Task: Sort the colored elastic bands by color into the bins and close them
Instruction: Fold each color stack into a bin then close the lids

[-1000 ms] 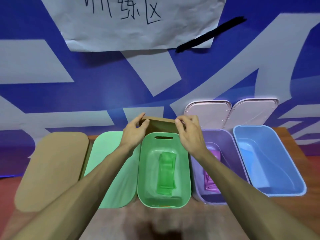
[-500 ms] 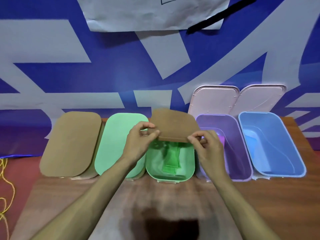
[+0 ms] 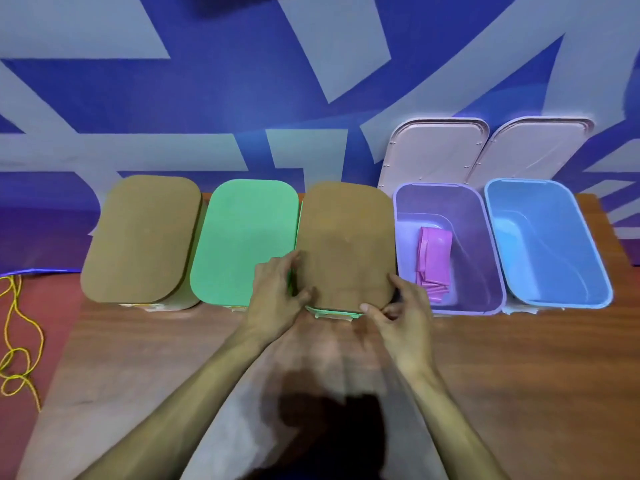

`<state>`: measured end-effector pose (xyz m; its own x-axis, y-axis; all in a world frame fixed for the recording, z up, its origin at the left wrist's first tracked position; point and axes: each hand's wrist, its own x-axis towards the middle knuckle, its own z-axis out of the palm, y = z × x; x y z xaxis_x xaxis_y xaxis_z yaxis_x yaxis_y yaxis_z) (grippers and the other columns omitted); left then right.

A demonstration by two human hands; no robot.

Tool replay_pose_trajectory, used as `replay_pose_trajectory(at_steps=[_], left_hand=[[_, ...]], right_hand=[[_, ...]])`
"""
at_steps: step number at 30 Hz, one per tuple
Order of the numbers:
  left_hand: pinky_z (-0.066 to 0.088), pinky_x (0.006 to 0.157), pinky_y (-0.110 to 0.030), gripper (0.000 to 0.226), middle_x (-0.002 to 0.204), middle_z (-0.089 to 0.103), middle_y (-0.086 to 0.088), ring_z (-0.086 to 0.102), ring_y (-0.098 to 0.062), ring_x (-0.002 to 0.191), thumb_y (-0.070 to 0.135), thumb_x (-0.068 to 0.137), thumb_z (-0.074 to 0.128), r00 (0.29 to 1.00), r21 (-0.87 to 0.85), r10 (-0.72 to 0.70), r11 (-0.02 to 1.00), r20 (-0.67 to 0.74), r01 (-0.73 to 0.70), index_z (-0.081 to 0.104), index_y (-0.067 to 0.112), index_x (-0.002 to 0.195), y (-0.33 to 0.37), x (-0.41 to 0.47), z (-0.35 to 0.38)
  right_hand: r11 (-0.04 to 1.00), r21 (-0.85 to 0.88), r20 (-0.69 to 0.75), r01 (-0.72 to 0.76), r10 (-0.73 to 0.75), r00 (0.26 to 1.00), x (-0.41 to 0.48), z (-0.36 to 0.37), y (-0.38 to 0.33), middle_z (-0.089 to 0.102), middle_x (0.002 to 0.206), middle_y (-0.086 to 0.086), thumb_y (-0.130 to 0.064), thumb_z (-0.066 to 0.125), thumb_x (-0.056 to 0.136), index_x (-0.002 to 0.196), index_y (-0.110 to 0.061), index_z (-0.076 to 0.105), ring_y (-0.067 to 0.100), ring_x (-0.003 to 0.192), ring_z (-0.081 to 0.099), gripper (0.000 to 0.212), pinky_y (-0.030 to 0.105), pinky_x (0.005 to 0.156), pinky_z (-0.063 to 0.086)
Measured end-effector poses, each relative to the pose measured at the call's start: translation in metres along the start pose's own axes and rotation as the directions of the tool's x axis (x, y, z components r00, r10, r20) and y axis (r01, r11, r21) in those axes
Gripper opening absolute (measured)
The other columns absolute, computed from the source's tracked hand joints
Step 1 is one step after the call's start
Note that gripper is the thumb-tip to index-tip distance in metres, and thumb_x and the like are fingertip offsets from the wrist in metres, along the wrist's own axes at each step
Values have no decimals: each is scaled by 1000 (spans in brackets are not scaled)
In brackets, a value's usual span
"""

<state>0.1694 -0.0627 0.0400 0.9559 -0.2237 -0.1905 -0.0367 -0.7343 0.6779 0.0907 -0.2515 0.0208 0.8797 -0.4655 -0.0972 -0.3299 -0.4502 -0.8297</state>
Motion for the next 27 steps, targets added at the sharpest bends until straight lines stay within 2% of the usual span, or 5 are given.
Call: replay_pose_trajectory(at_steps=[6,9,13,21,27], left_hand=[[37,97,-39,50,130,50,-13,45,-33,116,19,77,71,982,244,178,952,56,-186,59,16,125,-9,-6,11],[43,90,-39,38,117,60,-8,55,-30,105,34,79,61,966,374,253,893,46,-252,66,20,114,-16,-7,11],[29,94,-33,39,107,62,-1,51,-21,100,46,78,54,928,488,353,794,118,-364,67,25,108,-25,-5,5],[26,100,-38,44,109,57,0,51,-24,101,51,74,47,910,487,341,769,235,-413,62,27,108,-21,11,-4],[30,97,-36,52,112,53,-1,47,-26,105,51,72,33,929,412,285,836,238,-362,62,26,107,3,26,5]], right_hand=[[998,-69,29,11,-10,1000,-5,1,5,49,115,-4,-19,79,74,129,-13,54,0,70,57,61,6,78,41],[995,-98,48,16,-11,999,-4,0,3,48,119,-5,-20,77,76,131,-12,53,0,80,56,61,17,90,45],[985,-171,97,1,16,995,-3,-2,7,52,115,1,-17,76,77,133,-14,53,15,96,60,60,33,99,46],[972,-233,142,17,16,990,-1,-8,5,56,103,1,-19,70,82,134,-19,52,13,92,58,55,18,90,39],[909,-410,173,78,-7,985,18,-28,-7,56,101,1,-26,57,89,114,-23,63,21,99,58,26,32,83,46]])
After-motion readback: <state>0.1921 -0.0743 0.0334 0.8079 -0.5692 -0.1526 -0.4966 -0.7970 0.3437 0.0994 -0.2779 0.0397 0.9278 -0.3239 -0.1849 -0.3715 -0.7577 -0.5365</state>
